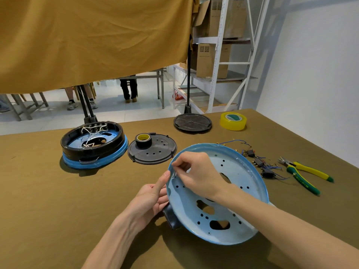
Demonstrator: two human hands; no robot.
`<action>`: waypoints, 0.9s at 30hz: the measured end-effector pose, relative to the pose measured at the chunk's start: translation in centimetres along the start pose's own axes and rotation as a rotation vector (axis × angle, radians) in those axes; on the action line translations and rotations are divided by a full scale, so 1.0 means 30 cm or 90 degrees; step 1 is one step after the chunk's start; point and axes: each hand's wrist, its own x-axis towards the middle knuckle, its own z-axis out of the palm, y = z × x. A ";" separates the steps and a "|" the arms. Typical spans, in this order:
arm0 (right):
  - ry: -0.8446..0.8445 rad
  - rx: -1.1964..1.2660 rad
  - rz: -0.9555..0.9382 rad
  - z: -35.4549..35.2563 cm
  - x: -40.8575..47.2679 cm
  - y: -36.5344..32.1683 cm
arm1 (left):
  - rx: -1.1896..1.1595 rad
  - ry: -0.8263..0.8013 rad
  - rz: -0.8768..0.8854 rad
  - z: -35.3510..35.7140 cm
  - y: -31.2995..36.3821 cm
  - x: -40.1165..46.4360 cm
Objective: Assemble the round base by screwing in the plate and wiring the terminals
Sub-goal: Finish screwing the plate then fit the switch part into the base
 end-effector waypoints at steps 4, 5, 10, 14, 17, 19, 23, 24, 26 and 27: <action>-0.003 0.013 0.022 0.040 -0.013 0.007 | -0.028 -0.002 -0.034 -0.004 -0.006 0.004; -0.011 0.006 0.010 0.040 -0.018 0.011 | -0.030 -0.001 -0.038 -0.005 -0.007 0.004; -0.052 -0.064 -0.059 0.025 -0.041 0.030 | -0.038 0.011 -0.053 -0.007 -0.012 0.015; -0.065 -0.032 0.020 0.036 -0.030 0.035 | -0.023 0.015 -0.071 -0.013 -0.019 0.026; -0.099 -0.013 0.060 0.042 -0.020 0.035 | -0.024 0.032 -0.076 -0.012 -0.021 0.030; -0.109 -0.016 0.052 0.050 -0.022 0.026 | -0.026 0.033 -0.083 -0.017 -0.021 0.033; -0.108 -0.043 0.066 0.028 -0.031 0.029 | -0.027 0.028 -0.090 -0.023 -0.022 0.037; -0.123 -0.058 0.055 0.019 -0.035 0.029 | -0.026 0.027 -0.088 -0.023 -0.023 0.038; -0.151 -0.075 0.016 0.003 -0.037 0.024 | -0.022 0.027 -0.089 -0.023 -0.026 0.040; -0.154 -0.074 0.009 0.000 -0.036 0.023 | -0.017 0.031 -0.092 -0.024 -0.027 0.042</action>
